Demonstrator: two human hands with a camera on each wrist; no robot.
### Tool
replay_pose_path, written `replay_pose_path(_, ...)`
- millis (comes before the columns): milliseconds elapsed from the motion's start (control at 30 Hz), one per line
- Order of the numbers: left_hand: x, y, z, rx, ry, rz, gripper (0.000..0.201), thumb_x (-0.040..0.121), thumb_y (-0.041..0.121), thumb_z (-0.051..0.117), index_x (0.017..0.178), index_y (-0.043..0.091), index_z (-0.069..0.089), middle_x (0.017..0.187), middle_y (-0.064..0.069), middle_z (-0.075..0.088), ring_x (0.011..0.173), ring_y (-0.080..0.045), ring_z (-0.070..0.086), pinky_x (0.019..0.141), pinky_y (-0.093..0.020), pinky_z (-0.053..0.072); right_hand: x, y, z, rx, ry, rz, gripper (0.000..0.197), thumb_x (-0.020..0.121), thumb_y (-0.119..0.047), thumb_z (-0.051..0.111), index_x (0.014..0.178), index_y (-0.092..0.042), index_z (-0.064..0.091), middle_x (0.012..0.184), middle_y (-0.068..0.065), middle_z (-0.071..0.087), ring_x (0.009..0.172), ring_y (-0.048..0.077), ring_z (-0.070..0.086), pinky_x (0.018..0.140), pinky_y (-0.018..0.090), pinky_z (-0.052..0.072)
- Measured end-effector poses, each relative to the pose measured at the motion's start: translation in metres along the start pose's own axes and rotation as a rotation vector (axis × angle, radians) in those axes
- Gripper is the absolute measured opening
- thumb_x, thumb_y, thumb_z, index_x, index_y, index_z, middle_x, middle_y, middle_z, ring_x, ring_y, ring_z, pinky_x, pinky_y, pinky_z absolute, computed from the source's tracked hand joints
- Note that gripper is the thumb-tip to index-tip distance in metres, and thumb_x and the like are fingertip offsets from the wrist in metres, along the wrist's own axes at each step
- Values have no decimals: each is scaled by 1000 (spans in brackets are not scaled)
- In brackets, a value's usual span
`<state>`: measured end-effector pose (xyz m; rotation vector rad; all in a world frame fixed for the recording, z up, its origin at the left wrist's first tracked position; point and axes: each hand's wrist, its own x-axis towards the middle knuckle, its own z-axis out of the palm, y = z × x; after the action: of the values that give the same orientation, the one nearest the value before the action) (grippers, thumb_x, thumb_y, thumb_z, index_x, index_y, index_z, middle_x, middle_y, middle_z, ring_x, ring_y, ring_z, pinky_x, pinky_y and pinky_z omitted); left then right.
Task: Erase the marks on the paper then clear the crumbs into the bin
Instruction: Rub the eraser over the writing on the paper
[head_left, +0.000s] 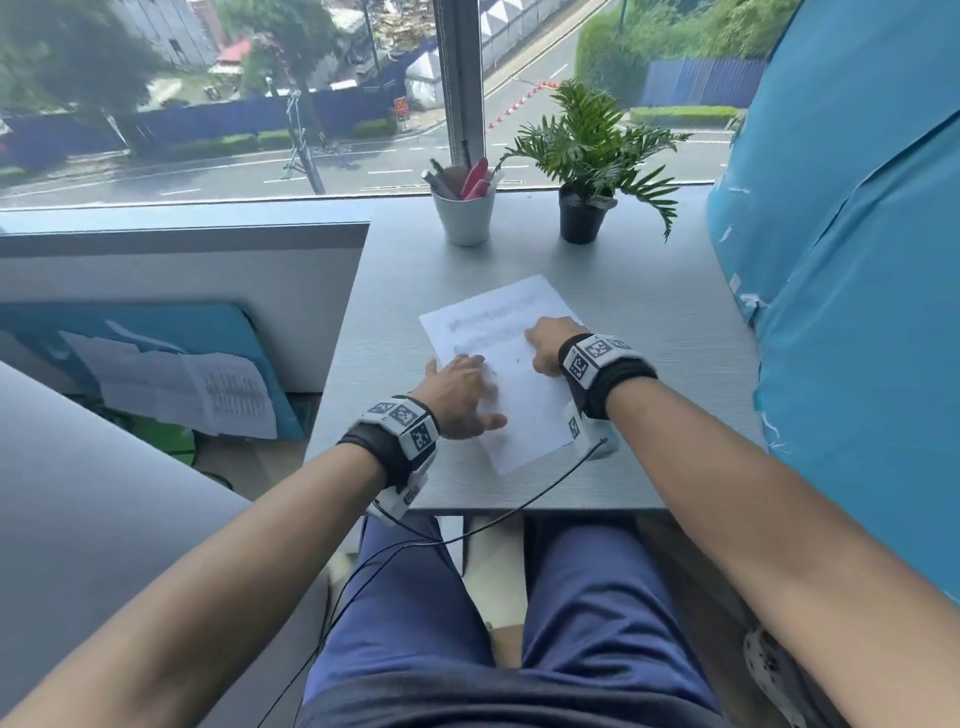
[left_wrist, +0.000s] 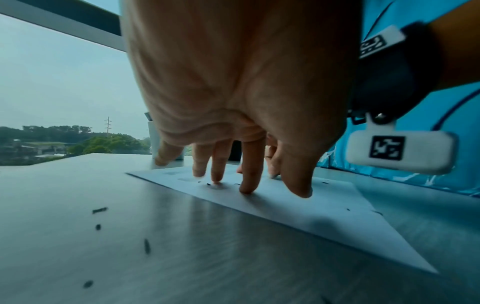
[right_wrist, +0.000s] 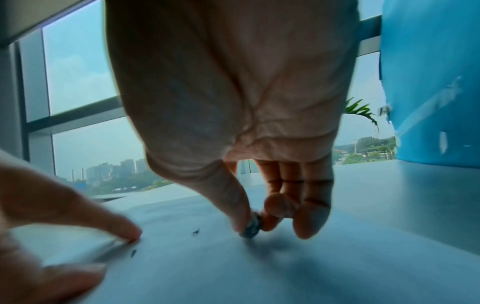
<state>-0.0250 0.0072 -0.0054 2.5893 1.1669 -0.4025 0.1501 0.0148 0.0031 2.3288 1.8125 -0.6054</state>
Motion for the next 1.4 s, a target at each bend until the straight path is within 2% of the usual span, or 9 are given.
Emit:
replay_pose_path(233, -3, 13, 1, -171, 70, 191, 41, 94, 22, 60, 135, 19, 58, 136, -3, 59, 124, -19, 54, 110, -39, 39, 3, -4, 3, -90, 45, -116, 49, 86, -11, 57, 134, -22, 53, 136, 6, 54, 123, 31, 53, 99, 42, 48)
replay_pose_path(300, 6, 5, -4, -301, 124, 169, 44, 89, 0, 59, 130, 16, 63, 119, -2, 70, 105, -11, 66, 102, -30, 48, 5, -3, 8, -107, 54, -158, 52, 87, -10, 59, 137, -24, 51, 138, 5, 51, 127, 29, 49, 102, 42, 46)
replay_pose_path(400, 19, -13, -13, -306, 248, 88, 45, 83, 0, 68, 125, 17, 66, 117, -2, 70, 104, -13, 64, 92, -15, 42, 7, 1, 11, -73, 92, -208, 60, 82, -8, 65, 136, -32, 53, 137, 1, 54, 127, 24, 49, 102, 37, 45)
replay_pose_path(500, 31, -26, -14, -260, 209, 63, 64, 75, 24, 83, 134, 18, 58, 130, -4, 60, 118, -20, 54, 99, -25, 38, 5, 3, 13, 24, 170, -187, 52, 79, -8, 67, 125, -31, 61, 125, 1, 60, 116, 23, 57, 95, 35, 50)
replay_pose_path(700, 42, -26, -1, -103, 56, 28, 93, 66, 61, 79, 146, 42, 36, 152, -3, 25, 137, -28, 28, 108, -51, 36, 1, 6, 8, 205, 265, -252, 4, 73, -14, 74, 75, -18, 73, 83, 1, 70, 84, 21, 65, 77, 32, 56)
replay_pose_path(867, 47, -26, -3, -73, -119, -8, 112, 63, 67, 78, 151, 50, 11, 163, 0, -12, 150, -26, -11, 114, -67, 7, -5, 6, 14, 292, 260, -300, 4, 73, -8, 71, 72, -10, 74, 77, 4, 70, 76, 20, 65, 71, 30, 55)
replay_pose_path(1033, 49, -32, -1, -90, -130, 12, 116, 59, 72, 77, 149, 55, 6, 162, 4, -18, 149, -25, -17, 107, -75, 2, -30, -2, 30, 326, 83, -436, 3, 73, -5, 77, 73, -8, 75, 65, -8, 62, 59, 6, 58, 56, 12, 47)
replay_pose_path(1267, 50, -34, 1, -119, -129, 19, 113, 63, 73, 74, 150, 53, 5, 161, 3, -22, 148, -26, -20, 108, -74, -4, 2, 3, 7, 337, 201, -323, 5, 69, -8, 77, 72, -12, 76, 70, -1, 66, 67, 13, 61, 65, 23, 53)
replay_pose_path(1400, 50, -35, 1, -129, -129, 22, 115, 63, 72, 75, 150, 53, 2, 161, 2, -23, 147, -27, -21, 108, -73, -4, -24, -6, 24, 326, 60, -407, 3, 71, -8, 77, 72, -11, 76, 71, -1, 69, 65, 12, 64, 60, 23, 54)
